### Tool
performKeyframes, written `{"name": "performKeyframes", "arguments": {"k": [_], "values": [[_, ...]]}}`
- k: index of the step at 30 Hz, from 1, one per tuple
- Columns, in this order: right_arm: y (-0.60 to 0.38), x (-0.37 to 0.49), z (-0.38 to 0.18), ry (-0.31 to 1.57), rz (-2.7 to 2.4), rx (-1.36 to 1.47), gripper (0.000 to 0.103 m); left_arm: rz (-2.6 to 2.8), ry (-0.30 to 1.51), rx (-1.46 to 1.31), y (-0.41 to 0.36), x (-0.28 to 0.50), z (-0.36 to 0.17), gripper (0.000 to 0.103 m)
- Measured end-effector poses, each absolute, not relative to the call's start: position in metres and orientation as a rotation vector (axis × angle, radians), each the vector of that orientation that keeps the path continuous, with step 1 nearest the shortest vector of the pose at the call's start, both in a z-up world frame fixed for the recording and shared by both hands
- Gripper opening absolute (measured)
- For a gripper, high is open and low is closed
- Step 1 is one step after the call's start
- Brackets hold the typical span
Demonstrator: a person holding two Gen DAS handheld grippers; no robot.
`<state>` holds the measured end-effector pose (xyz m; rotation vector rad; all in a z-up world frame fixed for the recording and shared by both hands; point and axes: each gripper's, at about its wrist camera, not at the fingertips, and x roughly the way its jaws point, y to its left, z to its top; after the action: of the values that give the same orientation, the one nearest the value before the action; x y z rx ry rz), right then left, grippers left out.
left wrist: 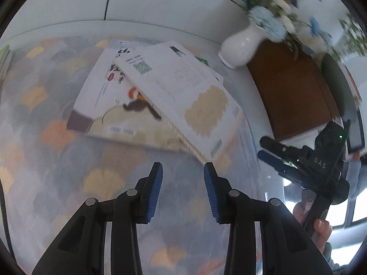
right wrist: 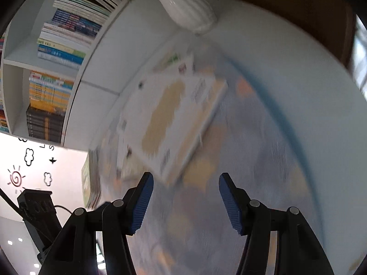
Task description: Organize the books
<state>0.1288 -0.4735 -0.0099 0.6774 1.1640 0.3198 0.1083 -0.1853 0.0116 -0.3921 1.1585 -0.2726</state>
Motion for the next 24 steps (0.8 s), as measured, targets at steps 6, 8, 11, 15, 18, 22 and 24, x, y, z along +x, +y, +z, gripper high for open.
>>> {"name": "performKeyframes", "arguments": {"k": [6,8,11,15,18,22,24], "values": [[-0.464,0.204,-0.015,1.103,0.302,0.561,0.057,-0.214,1.157,-0.418,-0.186,0.153,-0.008,0.035],[-0.460,0.228,-0.021,1.095,0.290,0.527,0.057,-0.182,1.151,-0.419,-0.183,0.164,-0.014,0.035],[-0.452,0.255,-0.028,1.088,0.283,0.492,0.057,-0.151,1.153,-0.439,-0.177,0.173,-0.022,0.035],[-0.432,0.277,-0.031,1.108,0.303,0.424,0.060,-0.152,1.156,-0.479,-0.169,0.179,-0.031,0.035],[-0.410,0.271,-0.026,1.106,0.348,0.315,0.063,-0.139,1.160,-0.454,-0.168,0.176,-0.029,0.037],[-0.386,0.238,-0.024,1.114,0.418,0.290,0.077,-0.098,1.156,-0.349,-0.160,0.159,-0.027,0.037],[-0.373,0.213,-0.024,1.118,0.465,0.247,0.084,-0.114,1.164,-0.323,-0.156,0.144,-0.027,0.037]]}}
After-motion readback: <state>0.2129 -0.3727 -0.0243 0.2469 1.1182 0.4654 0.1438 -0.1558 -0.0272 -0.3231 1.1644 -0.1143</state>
